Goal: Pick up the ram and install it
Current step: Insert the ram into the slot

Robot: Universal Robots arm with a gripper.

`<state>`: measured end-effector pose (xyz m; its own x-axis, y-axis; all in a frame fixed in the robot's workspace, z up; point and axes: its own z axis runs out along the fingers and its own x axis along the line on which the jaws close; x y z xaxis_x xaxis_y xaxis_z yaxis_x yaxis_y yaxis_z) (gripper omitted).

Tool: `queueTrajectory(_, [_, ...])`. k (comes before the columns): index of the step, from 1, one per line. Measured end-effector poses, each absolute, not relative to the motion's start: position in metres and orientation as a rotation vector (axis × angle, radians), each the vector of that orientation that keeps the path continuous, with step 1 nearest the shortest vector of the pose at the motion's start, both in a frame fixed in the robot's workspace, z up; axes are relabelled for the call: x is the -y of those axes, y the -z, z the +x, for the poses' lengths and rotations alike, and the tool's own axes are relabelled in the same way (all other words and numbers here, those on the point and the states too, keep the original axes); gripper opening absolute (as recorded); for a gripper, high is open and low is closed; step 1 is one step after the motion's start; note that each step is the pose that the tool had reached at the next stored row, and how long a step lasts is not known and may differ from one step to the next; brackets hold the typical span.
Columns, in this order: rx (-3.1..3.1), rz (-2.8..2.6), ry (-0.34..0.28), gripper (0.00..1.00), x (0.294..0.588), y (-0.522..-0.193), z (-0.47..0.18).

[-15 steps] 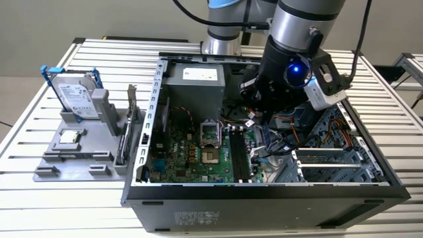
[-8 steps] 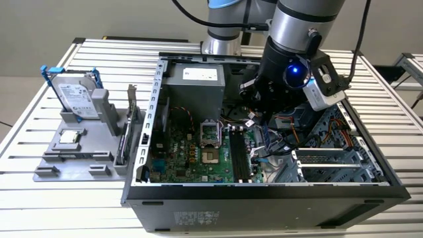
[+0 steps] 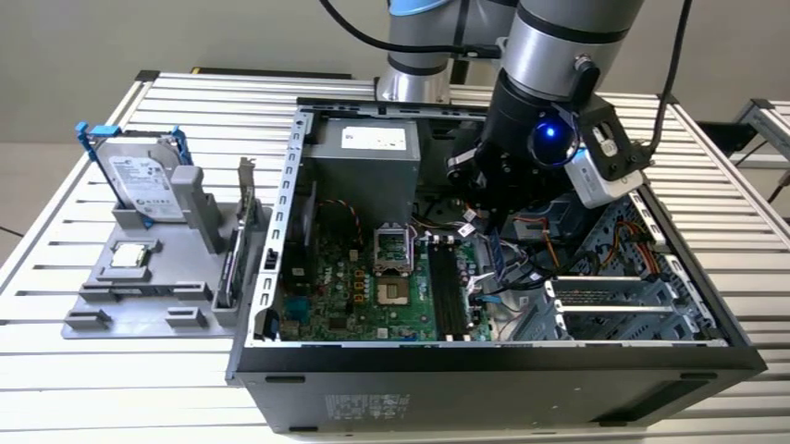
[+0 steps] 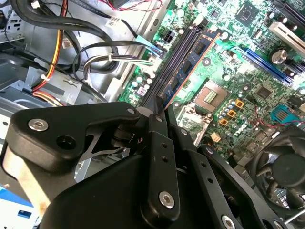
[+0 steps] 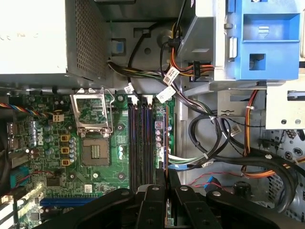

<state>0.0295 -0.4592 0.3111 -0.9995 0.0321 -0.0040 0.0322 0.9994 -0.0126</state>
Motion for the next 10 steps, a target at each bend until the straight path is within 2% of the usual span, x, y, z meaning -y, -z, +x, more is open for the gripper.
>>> queueTrajectory(10, [-3.137, 0.051, 0.02, 0.0, 0.4582, -0.3088, 0.0294])
